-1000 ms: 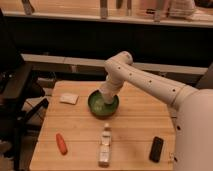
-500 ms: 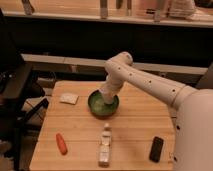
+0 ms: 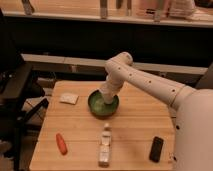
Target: Place the ceramic cup in the ceramic bowl
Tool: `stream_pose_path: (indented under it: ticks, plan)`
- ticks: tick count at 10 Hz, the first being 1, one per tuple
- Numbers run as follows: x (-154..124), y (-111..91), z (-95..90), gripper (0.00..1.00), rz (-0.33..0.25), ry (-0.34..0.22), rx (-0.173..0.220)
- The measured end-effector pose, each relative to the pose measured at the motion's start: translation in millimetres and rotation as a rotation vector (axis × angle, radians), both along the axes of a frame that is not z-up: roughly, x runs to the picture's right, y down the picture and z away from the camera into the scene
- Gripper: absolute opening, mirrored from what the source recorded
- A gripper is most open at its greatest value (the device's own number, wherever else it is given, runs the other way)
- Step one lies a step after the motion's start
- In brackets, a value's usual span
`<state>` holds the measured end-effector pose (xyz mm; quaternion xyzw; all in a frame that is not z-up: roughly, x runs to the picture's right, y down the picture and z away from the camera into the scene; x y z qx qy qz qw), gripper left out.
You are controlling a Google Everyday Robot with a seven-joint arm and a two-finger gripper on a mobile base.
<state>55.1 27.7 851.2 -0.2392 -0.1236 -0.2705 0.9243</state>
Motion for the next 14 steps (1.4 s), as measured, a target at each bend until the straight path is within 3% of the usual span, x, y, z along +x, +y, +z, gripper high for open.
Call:
stream_pose_path:
  ticks: [4, 14]
  plan:
    - [0.0, 0.3, 1.8, 0.06, 0.001, -0.002, 0.0]
    - [0.8, 1.5, 7.6, 0.06, 0.001, -0.005, 0.002]
